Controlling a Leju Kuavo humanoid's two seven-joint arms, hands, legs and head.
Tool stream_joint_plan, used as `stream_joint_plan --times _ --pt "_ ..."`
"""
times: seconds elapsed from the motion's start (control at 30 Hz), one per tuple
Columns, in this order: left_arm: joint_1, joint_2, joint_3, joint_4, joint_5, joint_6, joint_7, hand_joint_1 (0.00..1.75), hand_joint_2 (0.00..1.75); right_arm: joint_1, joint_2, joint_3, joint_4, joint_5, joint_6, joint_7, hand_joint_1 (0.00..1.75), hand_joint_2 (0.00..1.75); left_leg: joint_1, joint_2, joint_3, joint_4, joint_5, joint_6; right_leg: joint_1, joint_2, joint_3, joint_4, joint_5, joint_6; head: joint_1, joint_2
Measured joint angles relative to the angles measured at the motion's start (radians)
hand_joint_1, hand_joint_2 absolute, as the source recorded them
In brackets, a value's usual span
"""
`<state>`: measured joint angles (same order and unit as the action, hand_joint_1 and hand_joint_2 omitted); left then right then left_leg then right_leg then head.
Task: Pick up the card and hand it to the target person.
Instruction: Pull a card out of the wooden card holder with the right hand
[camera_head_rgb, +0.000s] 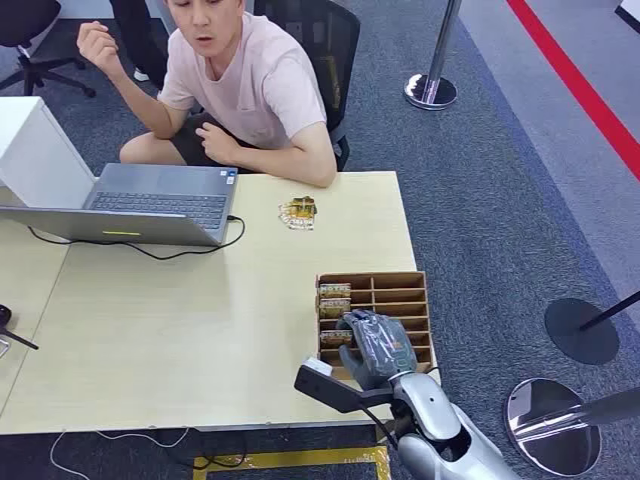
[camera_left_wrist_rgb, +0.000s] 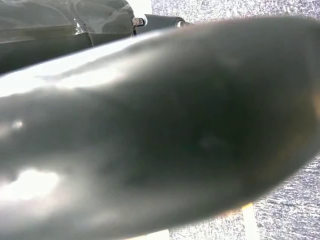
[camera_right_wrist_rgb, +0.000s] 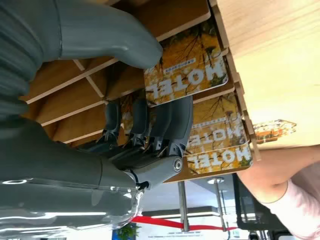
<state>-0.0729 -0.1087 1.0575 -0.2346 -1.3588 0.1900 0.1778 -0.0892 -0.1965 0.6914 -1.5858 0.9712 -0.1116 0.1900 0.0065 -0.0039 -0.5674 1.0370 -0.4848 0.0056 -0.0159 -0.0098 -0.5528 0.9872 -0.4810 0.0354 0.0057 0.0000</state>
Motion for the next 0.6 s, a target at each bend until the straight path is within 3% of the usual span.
stream_joint_plan --times 0.4,0.53,0.6 --pt "0.000 -0.004 0.000 0.000 -0.001 -0.002 0.005 0.00 0.00 -0.022 0.000 0.017 0.023 0.000 0.001 0.000 1.09 1.75 0.000 0.000 0.000 0.000 0.000 0.000 0.000 0.000 0.000 0.000 0.000 0.000 0.000 0.000" --pt "0.000 -0.005 0.000 0.000 0.000 -0.024 -0.003 0.00 1.75 -0.032 0.000 0.020 0.030 -0.006 0.001 -0.002 1.10 1.75 0.000 0.000 0.000 0.000 0.000 0.000 0.000 0.000 0.000 0.000 0.000 0.000 0.000 0.000" --pt "0.000 -0.005 0.000 0.000 0.001 -0.036 -0.012 0.00 1.75 -0.036 -0.001 0.022 0.033 -0.011 0.000 -0.003 1.10 1.75 0.000 0.000 0.000 0.000 0.000 0.000 0.000 0.000 0.000 0.000 0.000 0.000 0.000 0.000"
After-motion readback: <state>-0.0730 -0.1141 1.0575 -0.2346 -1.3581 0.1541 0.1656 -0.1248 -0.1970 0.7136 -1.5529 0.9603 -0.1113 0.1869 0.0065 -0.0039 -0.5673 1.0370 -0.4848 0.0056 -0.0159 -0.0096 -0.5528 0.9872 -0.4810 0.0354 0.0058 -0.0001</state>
